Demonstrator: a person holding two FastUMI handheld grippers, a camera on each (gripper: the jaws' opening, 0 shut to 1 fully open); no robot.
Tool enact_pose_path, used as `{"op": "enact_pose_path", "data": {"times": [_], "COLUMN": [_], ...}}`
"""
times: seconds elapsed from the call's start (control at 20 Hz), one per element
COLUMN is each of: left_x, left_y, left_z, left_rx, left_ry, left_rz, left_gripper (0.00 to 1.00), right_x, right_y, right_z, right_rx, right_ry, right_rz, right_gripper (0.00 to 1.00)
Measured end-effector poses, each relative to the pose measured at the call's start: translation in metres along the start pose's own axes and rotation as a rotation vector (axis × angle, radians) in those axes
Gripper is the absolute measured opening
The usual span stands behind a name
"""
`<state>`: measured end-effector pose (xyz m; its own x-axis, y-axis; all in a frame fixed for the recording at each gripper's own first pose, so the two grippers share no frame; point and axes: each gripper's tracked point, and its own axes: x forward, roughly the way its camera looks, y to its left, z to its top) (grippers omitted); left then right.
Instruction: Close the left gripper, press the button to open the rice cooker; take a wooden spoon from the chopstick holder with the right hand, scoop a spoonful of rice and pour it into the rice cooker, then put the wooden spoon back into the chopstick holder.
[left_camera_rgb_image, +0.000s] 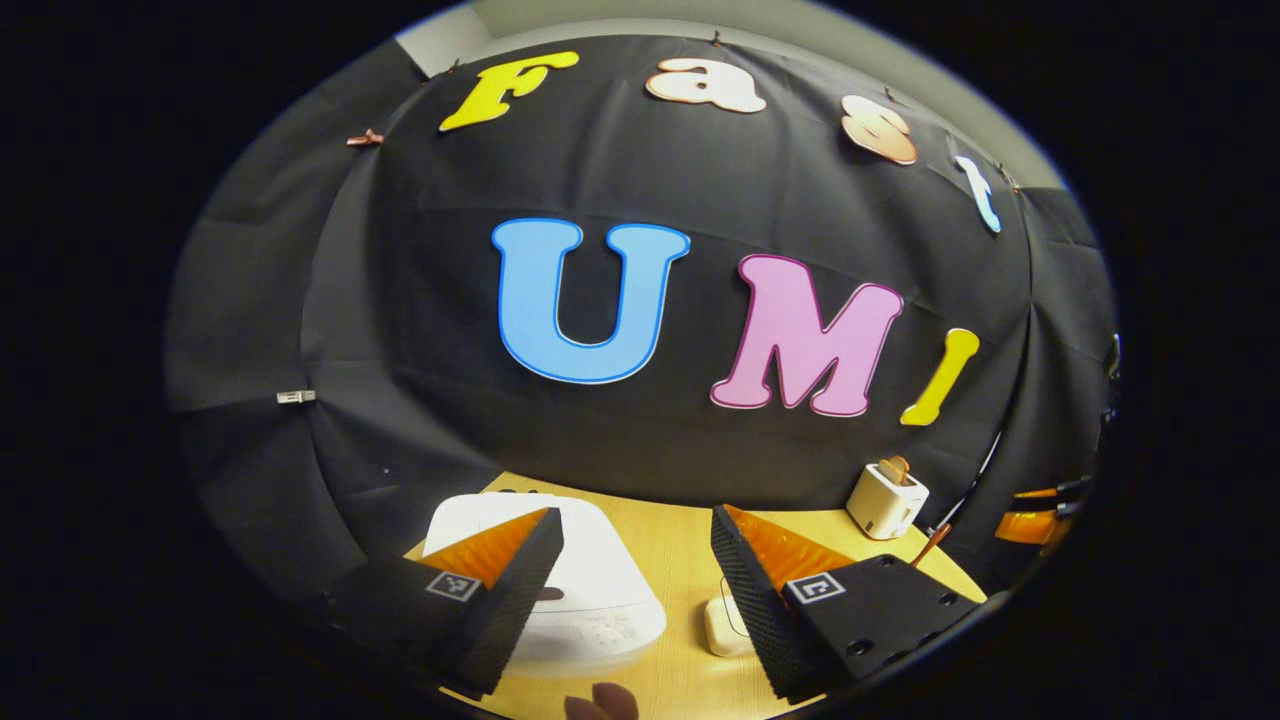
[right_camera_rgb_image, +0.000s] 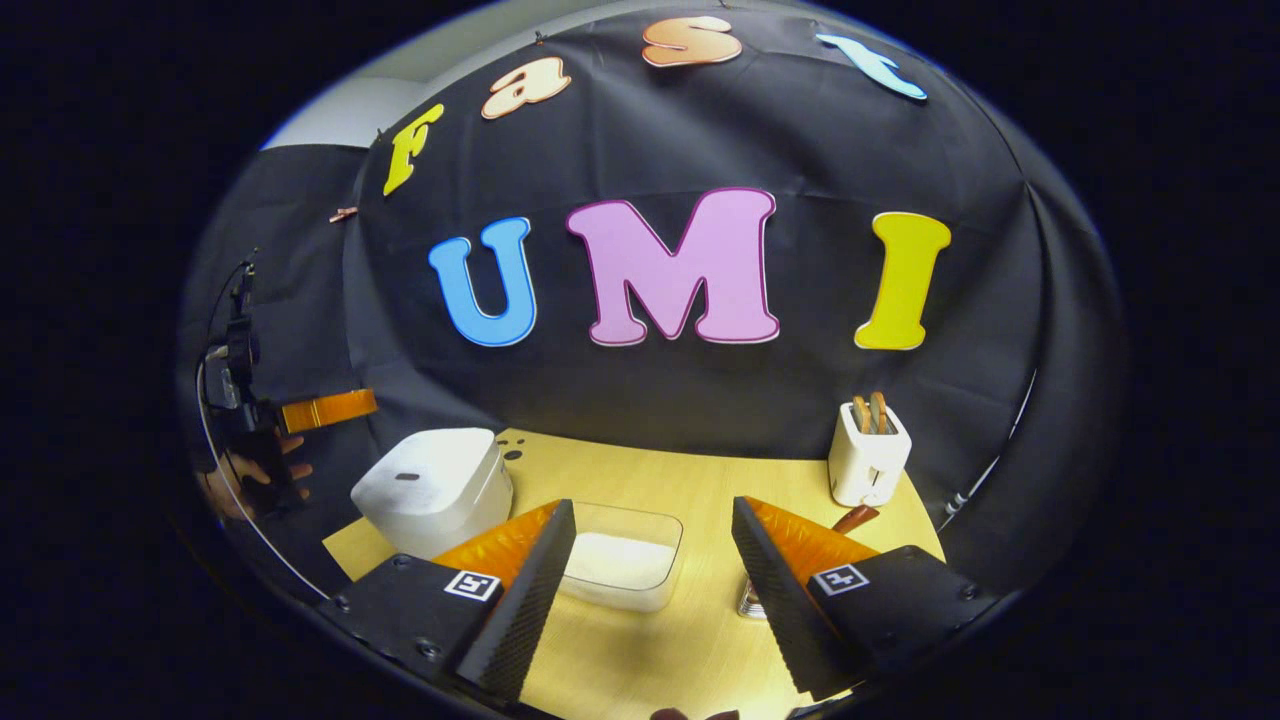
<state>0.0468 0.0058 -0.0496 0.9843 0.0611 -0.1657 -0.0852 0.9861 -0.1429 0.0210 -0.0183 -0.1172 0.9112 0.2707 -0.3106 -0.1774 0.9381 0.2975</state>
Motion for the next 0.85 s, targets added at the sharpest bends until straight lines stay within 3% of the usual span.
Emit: {"op": "enact_pose_path", "data": {"times": [0.85], "left_x": [0.003], "left_y": [-0.057], "left_z": [-0.030], "left_rx": [0.076], "left_ry": [0.080], "left_rz": [-0.043], "left_gripper": [0.95], "right_x": [0.001], "right_y": [-0.026], "right_z": [0.003], "right_rx": [0.021], "right_ry": [-0.006], "right_rz": [0.004], "right_gripper": [0.97]}}
